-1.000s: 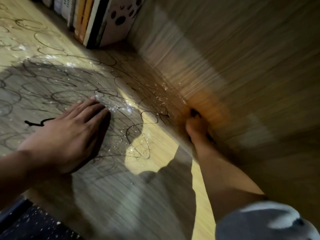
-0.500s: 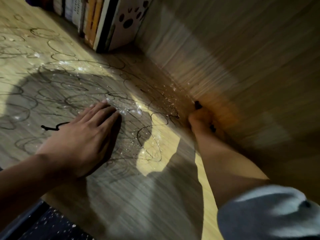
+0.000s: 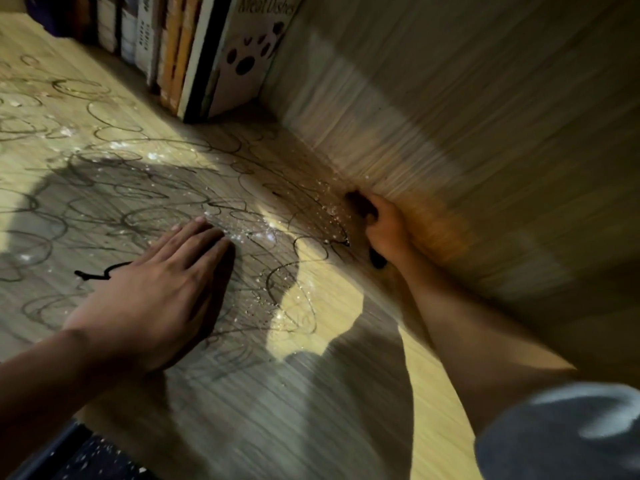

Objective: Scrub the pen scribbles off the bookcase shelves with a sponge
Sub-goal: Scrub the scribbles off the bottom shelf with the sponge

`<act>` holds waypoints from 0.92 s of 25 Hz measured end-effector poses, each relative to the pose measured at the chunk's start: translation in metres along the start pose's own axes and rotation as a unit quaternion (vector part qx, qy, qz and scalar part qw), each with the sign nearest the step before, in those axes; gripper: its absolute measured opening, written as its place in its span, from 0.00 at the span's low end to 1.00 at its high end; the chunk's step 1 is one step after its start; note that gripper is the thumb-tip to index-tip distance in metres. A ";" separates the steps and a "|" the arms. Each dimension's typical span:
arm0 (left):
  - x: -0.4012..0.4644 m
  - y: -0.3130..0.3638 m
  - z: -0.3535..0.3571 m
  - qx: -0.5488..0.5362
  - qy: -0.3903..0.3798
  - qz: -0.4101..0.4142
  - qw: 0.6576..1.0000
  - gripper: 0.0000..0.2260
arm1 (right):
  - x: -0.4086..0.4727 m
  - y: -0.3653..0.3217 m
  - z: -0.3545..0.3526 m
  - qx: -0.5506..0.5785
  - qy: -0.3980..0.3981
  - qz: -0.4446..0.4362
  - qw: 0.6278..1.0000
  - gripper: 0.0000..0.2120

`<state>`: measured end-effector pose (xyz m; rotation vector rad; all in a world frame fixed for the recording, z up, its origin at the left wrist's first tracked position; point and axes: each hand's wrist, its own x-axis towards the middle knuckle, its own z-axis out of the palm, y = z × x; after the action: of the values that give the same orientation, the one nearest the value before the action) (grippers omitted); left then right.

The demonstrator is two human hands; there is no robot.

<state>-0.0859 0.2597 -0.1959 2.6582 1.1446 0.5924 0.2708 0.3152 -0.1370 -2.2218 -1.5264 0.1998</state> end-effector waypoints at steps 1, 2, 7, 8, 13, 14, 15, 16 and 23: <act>-0.001 0.000 -0.001 0.002 0.003 -0.002 1.000 0.28 | -0.009 0.011 -0.006 0.002 0.084 0.041 0.996 0.28; -0.001 0.001 -0.002 0.003 0.007 -0.004 1.000 0.28 | -0.014 0.020 -0.005 -0.010 0.150 0.090 0.985 0.26; 0.001 0.004 0.000 0.000 0.015 -0.006 1.000 0.27 | 0.013 -0.002 0.024 -0.146 0.080 0.215 0.962 0.15; 0.001 0.002 0.000 0.003 0.014 -0.002 1.000 0.27 | 0.015 -0.007 0.023 -0.154 0.067 0.211 0.963 0.15; 0.001 0.001 0.001 0.014 0.011 0.006 1.000 0.27 | -0.023 -0.004 -0.001 -0.020 -0.059 -0.047 0.997 0.26; 0.001 0.001 0.002 0.010 0.011 0.005 1.000 0.27 | -0.028 -0.005 -0.007 0.018 -0.075 -0.061 0.995 0.26; 0.001 0.000 0.001 0.009 0.013 0.003 1.000 0.27 | -0.030 -0.003 -0.012 0.046 -0.068 -0.054 0.995 0.26; 0.001 -0.001 0.001 0.011 0.015 0.005 1.000 0.27 | -0.031 0.001 -0.018 0.077 -0.034 -0.027 0.996 0.25; 0.001 0.001 0.002 0.015 0.025 0.003 1.000 0.27 | -0.032 0.004 0.018 -0.040 -0.030 0.085 0.995 0.23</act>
<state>-0.0837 0.2601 -0.1969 2.6882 1.1676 0.6503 0.2551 0.2896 -0.1591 -2.4311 -1.3995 0.2634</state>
